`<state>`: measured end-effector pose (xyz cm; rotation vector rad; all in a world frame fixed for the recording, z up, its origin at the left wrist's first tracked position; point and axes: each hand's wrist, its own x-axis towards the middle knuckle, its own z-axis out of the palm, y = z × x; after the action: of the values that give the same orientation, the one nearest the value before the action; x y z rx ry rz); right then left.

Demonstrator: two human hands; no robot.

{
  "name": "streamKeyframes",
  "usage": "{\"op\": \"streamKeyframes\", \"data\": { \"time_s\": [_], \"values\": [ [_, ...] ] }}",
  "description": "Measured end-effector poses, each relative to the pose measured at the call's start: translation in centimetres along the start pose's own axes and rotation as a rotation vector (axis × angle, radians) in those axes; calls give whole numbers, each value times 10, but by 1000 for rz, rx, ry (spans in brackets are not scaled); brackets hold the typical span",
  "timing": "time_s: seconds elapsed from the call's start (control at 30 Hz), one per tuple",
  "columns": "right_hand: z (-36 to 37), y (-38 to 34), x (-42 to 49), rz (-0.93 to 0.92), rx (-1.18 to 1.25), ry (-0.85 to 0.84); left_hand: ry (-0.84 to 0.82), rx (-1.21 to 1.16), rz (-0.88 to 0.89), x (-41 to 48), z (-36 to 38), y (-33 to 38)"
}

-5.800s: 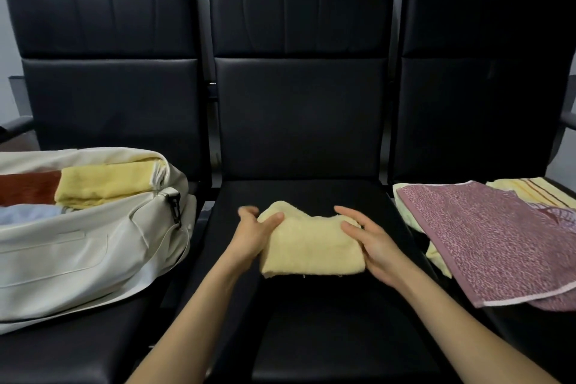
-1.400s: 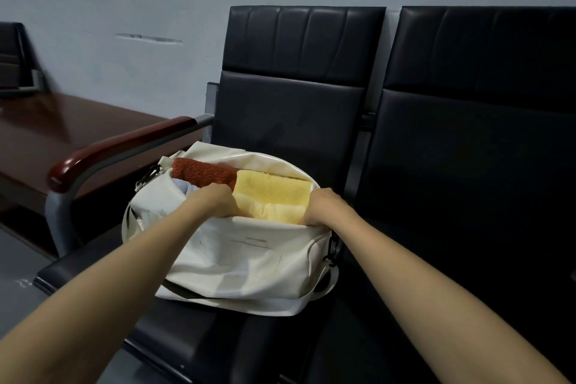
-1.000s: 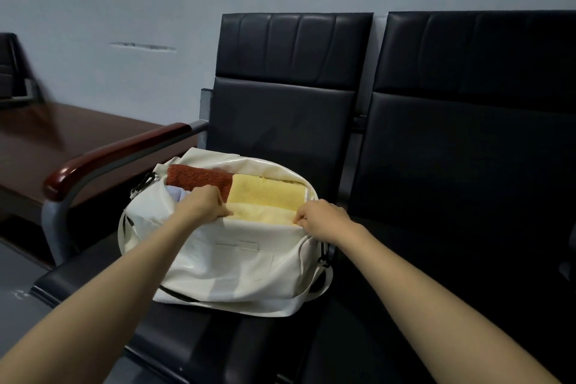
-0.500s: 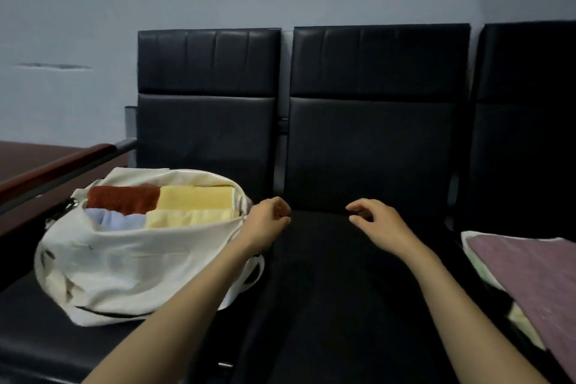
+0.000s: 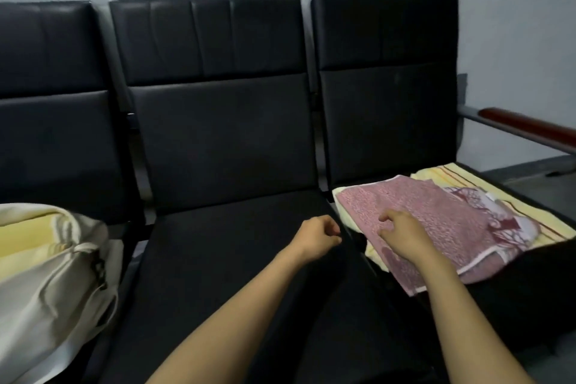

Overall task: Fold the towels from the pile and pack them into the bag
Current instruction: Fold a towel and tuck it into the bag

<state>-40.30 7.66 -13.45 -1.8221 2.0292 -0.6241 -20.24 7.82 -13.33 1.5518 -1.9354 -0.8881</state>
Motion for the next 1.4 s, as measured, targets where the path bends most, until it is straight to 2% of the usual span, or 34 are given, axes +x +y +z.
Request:
{"op": "streamKeyframes", "data": {
  "time_s": [0.17, 0.27, 0.47, 0.57, 0.63, 0.7, 0.8, 0.87, 0.93, 1.03, 1.13, 1.2, 1.27, 1.33, 1.4],
  "values": [
    [2, 27, 9, 144, -107, 65, -93, 51, 10, 27, 52, 8],
    [8, 42, 12, 198, -177, 45, -128, 80, 30, 35, 76, 13],
    [20, 59, 15, 212, -287, 72, -180, 186, 72, 48, 107, 15],
    [20, 55, 14, 201, -313, 96, -155, 158, 76, 49, 108, 13],
    [14, 48, 13, 158, -270, 115, -96, 85, 84, 47, 106, 12],
    [2, 35, 10, 39, -128, 106, -16, -12, 113, 46, 102, 14],
    [-16, 12, 2, -159, 227, 3, 40, -60, 214, 47, 92, 23],
    [-22, 5, -3, -194, 337, -73, 45, -108, 242, 47, 83, 30],
    [-23, 11, -1, -184, 218, -61, 69, -245, 180, 43, 74, 34],
    [-18, 26, 3, -45, -72, -83, 137, -489, 139, 40, 60, 33],
    [-5, 25, 2, 45, -97, -28, 107, -725, 173, 32, 46, 37],
    [-9, 14, -1, 49, 15, 114, 27, -684, 188, 30, 40, 34],
    [-19, -1, -5, -44, 227, 161, -121, -543, 136, 31, 38, 28],
    [-29, -18, -12, -202, 372, 67, -207, -401, 104, 31, 39, 22],
    [-32, -25, -17, -277, 475, -23, -123, -452, 64, 23, 34, 25]
  ]
}}
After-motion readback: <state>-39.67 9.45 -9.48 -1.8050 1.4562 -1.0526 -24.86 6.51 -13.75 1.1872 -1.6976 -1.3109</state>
